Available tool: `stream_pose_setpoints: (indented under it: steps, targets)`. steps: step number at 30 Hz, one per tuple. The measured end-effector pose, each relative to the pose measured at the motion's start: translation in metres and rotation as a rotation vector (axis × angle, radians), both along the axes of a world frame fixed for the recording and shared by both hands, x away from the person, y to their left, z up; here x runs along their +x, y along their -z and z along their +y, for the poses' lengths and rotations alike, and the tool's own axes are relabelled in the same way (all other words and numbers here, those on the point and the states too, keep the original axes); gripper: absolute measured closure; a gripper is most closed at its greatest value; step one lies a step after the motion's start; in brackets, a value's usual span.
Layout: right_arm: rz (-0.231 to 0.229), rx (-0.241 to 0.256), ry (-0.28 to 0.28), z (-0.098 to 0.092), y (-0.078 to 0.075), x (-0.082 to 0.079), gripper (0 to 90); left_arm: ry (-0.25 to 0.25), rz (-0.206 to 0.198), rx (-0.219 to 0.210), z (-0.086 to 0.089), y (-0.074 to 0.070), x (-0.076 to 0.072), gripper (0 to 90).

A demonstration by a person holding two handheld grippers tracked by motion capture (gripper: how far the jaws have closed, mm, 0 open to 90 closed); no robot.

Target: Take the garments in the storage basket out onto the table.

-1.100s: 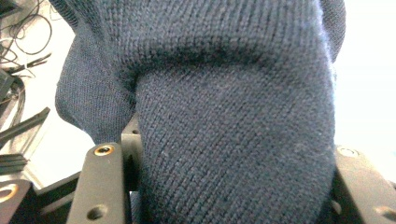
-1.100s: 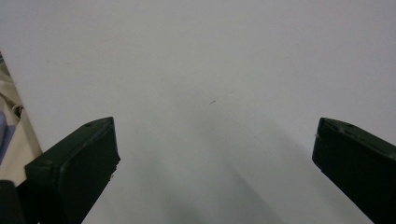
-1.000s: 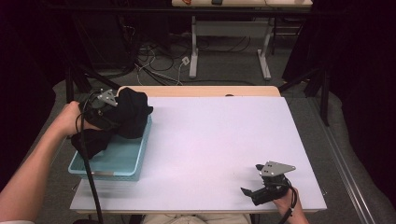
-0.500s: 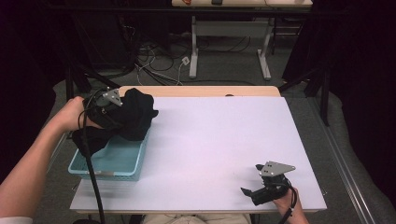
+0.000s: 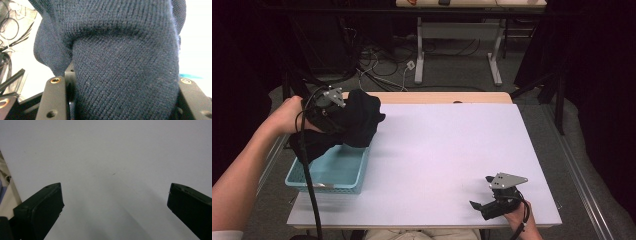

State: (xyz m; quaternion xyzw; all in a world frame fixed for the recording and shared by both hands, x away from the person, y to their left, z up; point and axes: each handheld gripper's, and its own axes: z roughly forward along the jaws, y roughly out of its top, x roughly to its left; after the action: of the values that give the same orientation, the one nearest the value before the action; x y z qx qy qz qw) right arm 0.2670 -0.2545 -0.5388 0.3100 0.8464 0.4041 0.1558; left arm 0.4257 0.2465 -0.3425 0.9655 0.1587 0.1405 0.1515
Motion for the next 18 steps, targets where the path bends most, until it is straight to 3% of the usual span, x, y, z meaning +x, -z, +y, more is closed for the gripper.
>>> stream_pose_setpoints:
  steps: [18]
  targets:
    - [-0.005,-0.001,-0.002,0.000,0.000,0.000,0.0,0.048,-0.010,-0.004,-0.023,-0.020,-0.003,41.3]
